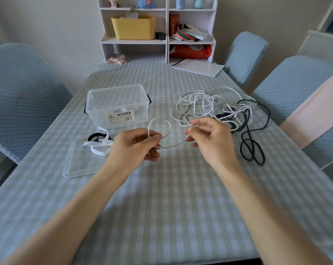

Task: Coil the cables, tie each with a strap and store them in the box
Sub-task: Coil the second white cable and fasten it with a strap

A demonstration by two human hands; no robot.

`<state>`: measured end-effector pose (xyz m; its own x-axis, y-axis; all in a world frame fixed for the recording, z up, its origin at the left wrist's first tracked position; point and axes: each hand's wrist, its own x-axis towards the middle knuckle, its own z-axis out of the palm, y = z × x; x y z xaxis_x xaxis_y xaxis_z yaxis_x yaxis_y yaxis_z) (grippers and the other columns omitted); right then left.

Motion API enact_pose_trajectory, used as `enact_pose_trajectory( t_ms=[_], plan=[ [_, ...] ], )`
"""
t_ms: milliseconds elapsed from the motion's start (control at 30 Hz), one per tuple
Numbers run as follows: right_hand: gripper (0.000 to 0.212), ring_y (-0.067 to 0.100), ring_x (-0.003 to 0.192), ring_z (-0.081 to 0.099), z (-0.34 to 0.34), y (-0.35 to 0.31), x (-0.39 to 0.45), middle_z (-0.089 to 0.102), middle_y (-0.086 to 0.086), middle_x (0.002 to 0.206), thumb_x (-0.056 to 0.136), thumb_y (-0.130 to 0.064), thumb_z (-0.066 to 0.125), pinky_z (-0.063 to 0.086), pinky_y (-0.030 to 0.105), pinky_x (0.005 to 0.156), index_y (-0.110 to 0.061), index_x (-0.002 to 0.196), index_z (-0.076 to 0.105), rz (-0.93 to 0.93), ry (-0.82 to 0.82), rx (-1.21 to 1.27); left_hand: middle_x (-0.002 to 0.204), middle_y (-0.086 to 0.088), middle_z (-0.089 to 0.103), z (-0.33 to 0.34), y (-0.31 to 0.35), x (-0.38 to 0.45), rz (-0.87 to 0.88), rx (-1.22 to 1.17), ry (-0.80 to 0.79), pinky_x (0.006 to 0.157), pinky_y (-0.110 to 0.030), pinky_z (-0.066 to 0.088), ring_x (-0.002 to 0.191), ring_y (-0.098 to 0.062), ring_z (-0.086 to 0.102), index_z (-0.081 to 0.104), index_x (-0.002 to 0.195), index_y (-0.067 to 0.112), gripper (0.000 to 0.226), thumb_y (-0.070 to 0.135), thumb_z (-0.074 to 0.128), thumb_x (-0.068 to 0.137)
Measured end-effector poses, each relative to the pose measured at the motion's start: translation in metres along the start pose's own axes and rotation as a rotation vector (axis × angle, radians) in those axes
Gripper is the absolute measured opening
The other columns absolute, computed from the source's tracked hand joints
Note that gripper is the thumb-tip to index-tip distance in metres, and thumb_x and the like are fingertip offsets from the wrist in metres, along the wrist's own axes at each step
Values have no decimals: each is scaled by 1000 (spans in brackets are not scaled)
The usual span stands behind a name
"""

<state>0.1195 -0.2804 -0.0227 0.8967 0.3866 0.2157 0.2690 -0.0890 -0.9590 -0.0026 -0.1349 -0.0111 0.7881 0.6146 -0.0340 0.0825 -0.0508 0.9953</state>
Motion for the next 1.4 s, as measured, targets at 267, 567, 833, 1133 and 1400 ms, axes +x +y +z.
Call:
enact_pose_trajectory(
  t_ms=[267,567,833,1133,1400],
  plan=[
    [33,3,84,71,8,-3,-11,77,-11,93,98,-14,60,56,25,72,-17,130,55,-190,-244,-101,71,-4,70,4,-2,3,-2,-41,7,58,-27,55,60,-19,66,76,90,12,10,10,66,92],
    [31,9,78,71,-2,14,-3,71,-9,107,97,-15,56,51,16,69,-22,126,62,-93,-140,-273,64,0,57,-6,-1,11,-40,-138,94,45,-24,47,46,-14,54,73,92,3,11,11,66,92],
    [8,16,75,74,-5,0,-3,76,1,84,98,-10,59,54,29,58,-12,94,66,-28,-96,92,52,4,49,-4,3,5,71,168,44,40,-24,42,38,-13,48,61,76,-3,39,30,64,95],
    [17,23,94,73,0,-12,-9,76,9,101,87,-12,72,58,32,67,-12,101,64,132,-357,258,52,-3,41,3,6,-4,-4,-23,-91,38,-23,32,36,-17,37,53,60,9,50,55,64,76],
    [5,12,58,69,8,-15,-14,75,5,75,88,-5,70,52,20,50,-8,89,66,242,-249,381,62,-6,46,1,8,-5,-41,-329,-228,41,-24,34,42,-16,42,64,57,18,36,43,70,81]
  ],
)
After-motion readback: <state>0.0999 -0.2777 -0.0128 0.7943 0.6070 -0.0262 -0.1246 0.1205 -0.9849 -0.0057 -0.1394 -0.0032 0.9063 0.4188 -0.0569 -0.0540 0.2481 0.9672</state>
